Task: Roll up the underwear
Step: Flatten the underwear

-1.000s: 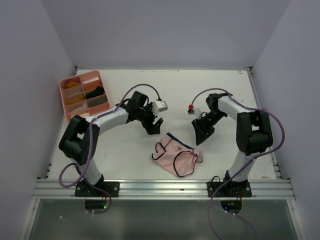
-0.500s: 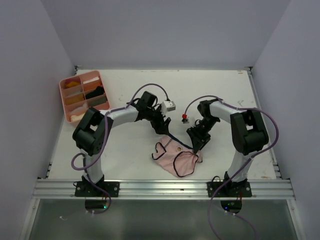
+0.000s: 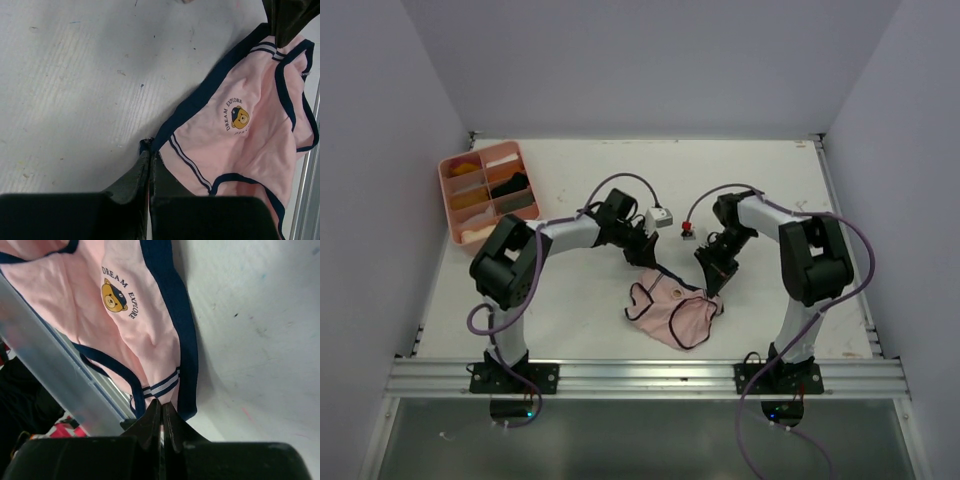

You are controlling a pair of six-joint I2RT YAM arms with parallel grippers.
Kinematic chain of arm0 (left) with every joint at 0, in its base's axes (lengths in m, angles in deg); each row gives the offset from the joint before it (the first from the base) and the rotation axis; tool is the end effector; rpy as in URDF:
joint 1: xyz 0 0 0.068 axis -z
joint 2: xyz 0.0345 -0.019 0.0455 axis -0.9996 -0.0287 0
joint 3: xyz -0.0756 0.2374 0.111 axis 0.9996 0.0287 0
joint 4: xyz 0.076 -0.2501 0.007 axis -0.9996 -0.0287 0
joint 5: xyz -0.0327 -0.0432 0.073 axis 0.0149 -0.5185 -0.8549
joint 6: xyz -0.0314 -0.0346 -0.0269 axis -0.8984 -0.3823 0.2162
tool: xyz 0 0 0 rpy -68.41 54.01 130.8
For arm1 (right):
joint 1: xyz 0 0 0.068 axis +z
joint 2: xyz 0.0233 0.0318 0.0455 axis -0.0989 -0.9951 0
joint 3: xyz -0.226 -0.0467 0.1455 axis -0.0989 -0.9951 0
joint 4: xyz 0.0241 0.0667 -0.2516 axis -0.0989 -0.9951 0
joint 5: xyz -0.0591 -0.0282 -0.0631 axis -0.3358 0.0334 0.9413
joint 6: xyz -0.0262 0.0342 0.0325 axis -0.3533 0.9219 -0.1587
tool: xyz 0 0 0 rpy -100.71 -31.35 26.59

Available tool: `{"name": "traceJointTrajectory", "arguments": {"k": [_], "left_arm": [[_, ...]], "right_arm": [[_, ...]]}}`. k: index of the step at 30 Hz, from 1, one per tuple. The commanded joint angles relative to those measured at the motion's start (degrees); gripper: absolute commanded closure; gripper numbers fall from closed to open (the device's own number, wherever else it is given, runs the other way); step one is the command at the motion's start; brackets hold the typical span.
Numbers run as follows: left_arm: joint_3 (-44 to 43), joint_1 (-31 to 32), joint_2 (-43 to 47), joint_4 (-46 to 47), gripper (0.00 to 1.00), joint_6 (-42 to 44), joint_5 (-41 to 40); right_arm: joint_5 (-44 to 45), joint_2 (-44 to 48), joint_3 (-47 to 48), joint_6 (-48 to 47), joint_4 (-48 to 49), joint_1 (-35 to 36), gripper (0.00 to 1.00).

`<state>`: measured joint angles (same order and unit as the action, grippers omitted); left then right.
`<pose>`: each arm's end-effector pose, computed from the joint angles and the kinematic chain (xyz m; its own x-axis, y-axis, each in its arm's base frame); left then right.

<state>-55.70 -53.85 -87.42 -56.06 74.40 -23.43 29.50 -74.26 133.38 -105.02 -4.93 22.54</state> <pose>0.3110 -0.2426 0.1473 -0.5292 0.5436 -0.6514 0.8475 0.3019 -0.4366 0.2780 0.1042 0.1508 -0.7520 -0.6590 -0.0102 -0.5390 0.6059 0.5851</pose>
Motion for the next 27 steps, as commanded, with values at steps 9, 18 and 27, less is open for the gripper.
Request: {"name": "traceJointTrajectory", "arguments": {"k": [9,18,27], "left_arm": [[11.8,-2.2,24.0,4.6,1.00,12.0,-10.5],[17.4,-1.6,25.8,6.0,1.00,26.9,-20.4],[19.0,-1.4,42.2,-0.1,1.00,44.3,-16.2]], "right_arm": [[0.9,5.7,11.7,0.0,-1.5,-0.5,0.50],[-1.7,-3.3,11.9,9.3,10.4,-5.1,0.59],[-7.0,-4.1,14.8,4.7,7.8,-5.1,0.63]]}}
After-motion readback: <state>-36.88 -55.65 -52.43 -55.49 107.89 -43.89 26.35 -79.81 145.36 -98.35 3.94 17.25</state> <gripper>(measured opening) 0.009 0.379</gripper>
